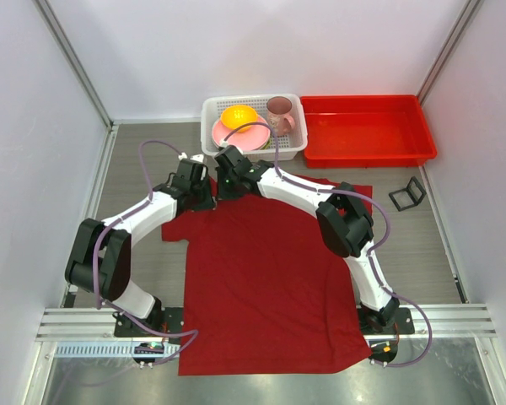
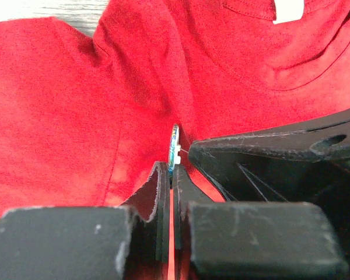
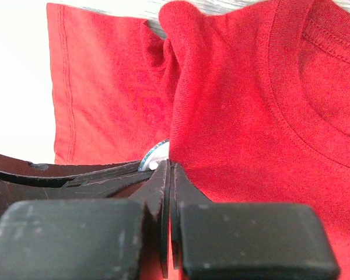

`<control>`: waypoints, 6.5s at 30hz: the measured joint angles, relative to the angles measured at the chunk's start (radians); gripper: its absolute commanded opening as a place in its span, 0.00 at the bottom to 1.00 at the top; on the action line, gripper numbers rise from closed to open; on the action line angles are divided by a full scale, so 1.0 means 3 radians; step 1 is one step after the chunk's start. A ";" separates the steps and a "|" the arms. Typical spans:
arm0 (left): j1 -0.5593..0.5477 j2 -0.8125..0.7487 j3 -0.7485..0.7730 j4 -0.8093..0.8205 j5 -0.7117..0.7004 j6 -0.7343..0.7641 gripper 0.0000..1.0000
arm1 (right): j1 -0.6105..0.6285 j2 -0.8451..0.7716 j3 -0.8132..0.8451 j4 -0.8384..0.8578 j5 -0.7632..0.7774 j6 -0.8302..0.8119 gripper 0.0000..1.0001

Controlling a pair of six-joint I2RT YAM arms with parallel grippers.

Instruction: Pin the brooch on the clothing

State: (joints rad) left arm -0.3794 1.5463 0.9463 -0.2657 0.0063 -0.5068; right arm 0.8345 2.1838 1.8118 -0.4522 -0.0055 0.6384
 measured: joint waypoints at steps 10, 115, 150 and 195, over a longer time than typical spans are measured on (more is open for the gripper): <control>-0.0031 0.0000 0.0000 -0.0005 -0.0046 0.0010 0.00 | 0.0000 0.0000 0.0000 0.0011 -0.0003 0.0005 0.01; 0.0387 -0.0135 0.0046 0.0113 0.3316 0.2372 0.00 | -0.0992 -0.1570 -0.1995 0.1158 -0.2959 -0.3410 0.68; 0.0215 -0.0092 0.0440 -0.0833 0.3529 0.3381 0.42 | -0.0759 -0.1572 -0.1957 0.0689 -0.3091 -0.3948 0.01; 0.0268 -0.0371 0.0055 -0.0156 0.3399 0.2997 0.00 | -0.0771 -0.1588 -0.1887 0.0818 -0.3234 -0.3693 0.34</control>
State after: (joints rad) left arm -0.2989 1.4349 0.9627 -0.3126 1.0260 0.3923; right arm 0.6033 1.7073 1.2457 -0.2070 -0.9756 -0.4694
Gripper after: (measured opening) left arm 0.038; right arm 0.367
